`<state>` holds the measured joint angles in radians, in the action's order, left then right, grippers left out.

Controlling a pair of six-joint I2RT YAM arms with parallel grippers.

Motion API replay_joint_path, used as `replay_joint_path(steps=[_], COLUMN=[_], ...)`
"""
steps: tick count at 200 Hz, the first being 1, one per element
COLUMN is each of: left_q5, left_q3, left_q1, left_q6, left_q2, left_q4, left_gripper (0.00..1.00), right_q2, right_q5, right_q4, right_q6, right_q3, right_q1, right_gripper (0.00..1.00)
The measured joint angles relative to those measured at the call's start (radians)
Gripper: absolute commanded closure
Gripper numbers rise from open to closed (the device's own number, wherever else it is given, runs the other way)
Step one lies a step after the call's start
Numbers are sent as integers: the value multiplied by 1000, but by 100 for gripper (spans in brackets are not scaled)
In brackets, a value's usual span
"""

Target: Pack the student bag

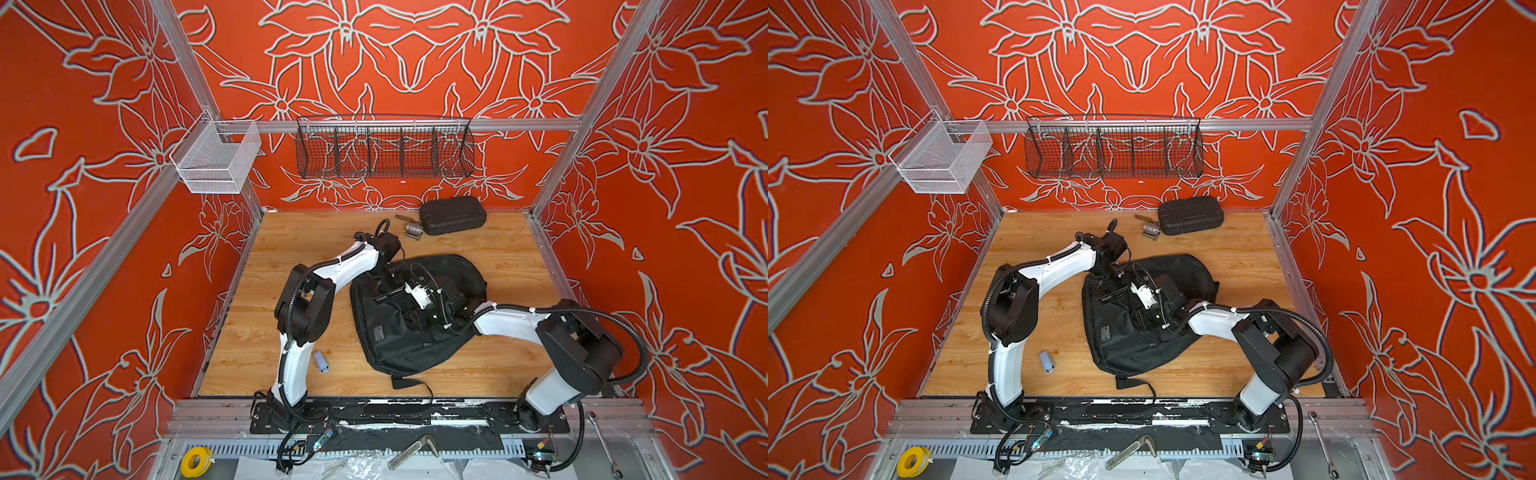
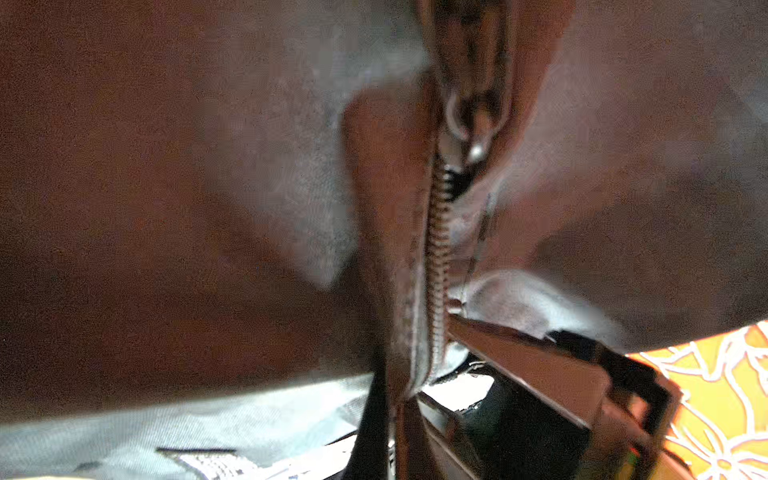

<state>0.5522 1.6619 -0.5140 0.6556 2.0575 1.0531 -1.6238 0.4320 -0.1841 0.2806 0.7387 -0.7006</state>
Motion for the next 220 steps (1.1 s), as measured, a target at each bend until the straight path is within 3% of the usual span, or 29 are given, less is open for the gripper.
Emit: replay_joint_path(steps=[34,64,89,103,119,123,132,134,138,180,220], left_q5=[-11,-70,-142,-192,-245,-258,-281,-293,-300,-419,-458], left_q3=[38,235,344,340,283,266,219,207,185,-82,-414], left_q1=[1,0,0,1,6,8,15,17,19,53,130], left_q6=[-12,-54,-80,-74,-55,-49,-31,-33,-21,82,203], left_q2=[5,79,122,108,61,45,1,-13,-34,-337,-577], left_q4=[19,95,108,117,124,126,134,137,138,216,329], left_gripper=[100,100,61,49,43,35,32,24,21,20,22], right_q2=[63,219,280,293,306,307,310,310,311,310,308], right_q5=[-99,-272,-391,-439,-475,-481,-493,-496,-500,-515,-523], right_q4=[-55,5,82,114,151,158,171,174,178,208,216], right_q6=[13,-46,-103,-130,-152,-155,-166,-167,-171,-200,-218], right_q3=[-61,-61,3,23,26,26,26,26,26,30,33], right_q1=[-8,-8,-6,-5,1,1,5,6,7,12,12], right_gripper=[49,34,27,25,23,22,21,21,21,21,20])
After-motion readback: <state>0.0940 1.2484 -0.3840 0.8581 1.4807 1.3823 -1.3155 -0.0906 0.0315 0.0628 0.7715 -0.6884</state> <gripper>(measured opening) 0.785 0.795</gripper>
